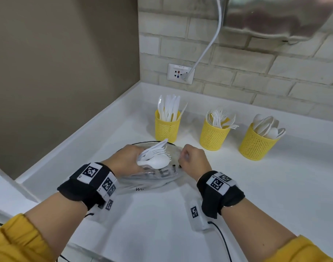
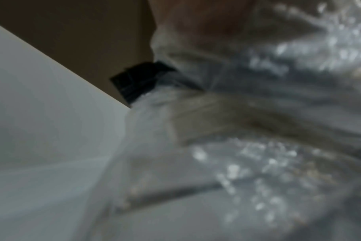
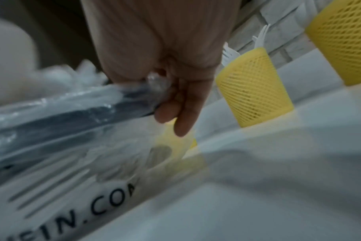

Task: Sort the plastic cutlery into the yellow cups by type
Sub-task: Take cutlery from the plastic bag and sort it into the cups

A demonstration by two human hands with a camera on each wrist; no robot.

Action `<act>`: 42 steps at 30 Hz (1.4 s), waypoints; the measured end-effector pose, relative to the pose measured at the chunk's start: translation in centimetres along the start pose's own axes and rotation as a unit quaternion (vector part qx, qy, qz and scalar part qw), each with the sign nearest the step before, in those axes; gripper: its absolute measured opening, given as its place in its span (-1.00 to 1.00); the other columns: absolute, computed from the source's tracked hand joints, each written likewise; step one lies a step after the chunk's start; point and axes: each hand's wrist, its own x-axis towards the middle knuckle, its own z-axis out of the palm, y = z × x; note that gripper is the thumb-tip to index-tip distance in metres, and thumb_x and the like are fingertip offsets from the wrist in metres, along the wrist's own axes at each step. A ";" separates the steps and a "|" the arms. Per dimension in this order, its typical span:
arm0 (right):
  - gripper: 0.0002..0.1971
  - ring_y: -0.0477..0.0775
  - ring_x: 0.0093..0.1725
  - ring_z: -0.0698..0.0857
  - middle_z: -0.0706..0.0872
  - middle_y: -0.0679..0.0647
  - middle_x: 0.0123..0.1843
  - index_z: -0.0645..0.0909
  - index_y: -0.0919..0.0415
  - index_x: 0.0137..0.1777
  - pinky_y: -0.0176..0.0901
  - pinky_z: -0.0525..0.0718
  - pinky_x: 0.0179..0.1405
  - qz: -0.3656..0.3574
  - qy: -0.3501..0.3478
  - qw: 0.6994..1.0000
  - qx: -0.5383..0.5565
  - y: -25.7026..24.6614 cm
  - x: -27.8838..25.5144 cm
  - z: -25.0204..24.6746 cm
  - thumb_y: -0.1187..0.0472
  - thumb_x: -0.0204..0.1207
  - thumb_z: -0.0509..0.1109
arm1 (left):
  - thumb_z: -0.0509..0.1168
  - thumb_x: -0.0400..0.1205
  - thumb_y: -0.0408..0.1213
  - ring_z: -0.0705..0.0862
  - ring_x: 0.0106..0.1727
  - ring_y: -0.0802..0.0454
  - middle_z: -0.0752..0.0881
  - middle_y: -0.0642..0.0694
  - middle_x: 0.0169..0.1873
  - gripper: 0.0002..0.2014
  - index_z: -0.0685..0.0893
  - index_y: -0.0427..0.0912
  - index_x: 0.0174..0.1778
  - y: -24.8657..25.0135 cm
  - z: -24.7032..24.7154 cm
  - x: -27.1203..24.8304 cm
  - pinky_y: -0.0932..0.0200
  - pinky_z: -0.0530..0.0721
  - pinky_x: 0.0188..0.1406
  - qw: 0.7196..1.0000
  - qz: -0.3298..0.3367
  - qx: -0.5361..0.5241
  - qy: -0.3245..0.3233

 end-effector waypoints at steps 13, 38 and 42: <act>-0.34 0.15 -0.14 0.66 0.62 0.23 0.19 0.06 0.01 0.63 -0.06 0.68 -0.19 0.046 -0.276 0.953 -0.117 -3.7 0.8 -2.1 0.26 0.56 0.22 | 0.42 0.49 -0.41 0.61 -0.36 0.37 0.66 0.17 -0.40 -0.82 0.61 -0.03 -0.23 -0.3 -1.3 0.0 0.48 0.48 -0.34 0.984 0.015 -0.173 0.040; -0.45 -0.36 -0.17 0.64 0.64 -0.27 -0.05 0.28 0.03 0.47 -0.50 0.51 -0.22 -0.102 -0.060 0.981 0.151 -6.5 -2.2 -5.0 0.05 0.51 0.38 | 0.31 0.55 -0.39 0.71 -0.41 0.04 0.70 -0.07 -0.43 -0.89 0.73 -0.16 -0.21 12.0 -1.7 2.3 0.10 0.53 -0.22 0.699 0.009 -0.709 0.094; -0.43 -0.07 0.35 0.55 0.53 0.04 0.37 0.17 0.16 0.56 -0.21 0.54 0.28 -0.134 0.031 0.990 0.023 -5.2 -2.8 -4.3 0.10 0.59 0.22 | 0.43 0.48 -0.34 0.75 -0.21 0.04 0.74 -0.06 -0.32 -0.80 0.67 -0.22 0.00 12.9 0.3 3.1 0.14 0.67 -0.07 0.712 -0.006 -0.697 0.085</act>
